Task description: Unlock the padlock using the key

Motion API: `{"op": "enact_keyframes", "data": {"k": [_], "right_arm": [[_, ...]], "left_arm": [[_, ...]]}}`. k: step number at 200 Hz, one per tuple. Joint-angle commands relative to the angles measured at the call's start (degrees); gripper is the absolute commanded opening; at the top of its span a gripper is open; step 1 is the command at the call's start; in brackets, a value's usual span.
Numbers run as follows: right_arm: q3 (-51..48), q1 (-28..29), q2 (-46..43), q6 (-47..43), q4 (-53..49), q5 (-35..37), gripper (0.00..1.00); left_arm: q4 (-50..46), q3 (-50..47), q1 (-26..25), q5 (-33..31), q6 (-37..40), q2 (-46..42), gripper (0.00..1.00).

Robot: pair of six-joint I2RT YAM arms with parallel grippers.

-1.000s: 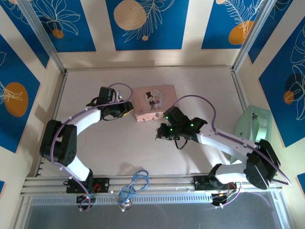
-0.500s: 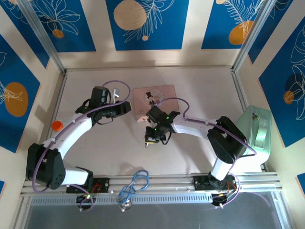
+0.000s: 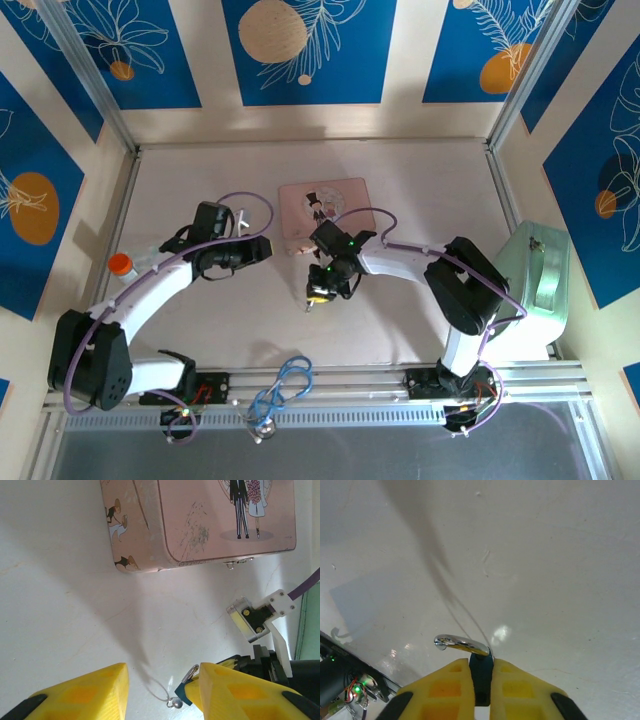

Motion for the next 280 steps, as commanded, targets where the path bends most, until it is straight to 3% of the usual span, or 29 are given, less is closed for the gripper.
{"op": "enact_keyframes", "data": {"k": [1,114,166,201,250,268,280], "right_arm": [[-1.06,-0.53,-0.22,1.2,-0.5,-2.2,0.14],[0.25,-0.41,-0.81,2.24,-5.85,2.07,0.3],[3.35,2.01,-9.09,-0.26,-14.94,14.3,0.31],[4.68,2.63,-19.88,-2.27,-18.95,23.39,0.32],[7.11,1.89,-34.52,-10.51,-18.87,37.06,0.38],[5.59,0.43,-38.73,-14.38,-15.01,41.04,0.46],[3.52,-0.99,-40.53,-16.49,-11.6,45.13,0.62]], "left_arm": [[-0.84,0.31,-0.21,-0.13,2.01,-0.63,0.4],[-1.36,-1.04,-0.26,-0.94,2.95,-1.68,0.4],[-3.2,0.87,-0.14,-1.55,3.34,-2.62,0.39],[-6.07,4.0,-0.03,-3.98,5.13,-4.34,0.41],[-8.69,12.06,0.14,-15.91,8.35,-8.97,0.56],[-9.16,14.39,0.15,-25.44,9.38,-9.49,0.73],[-8.81,15.13,0.15,-33.45,9.97,-9.17,0.82]]}}
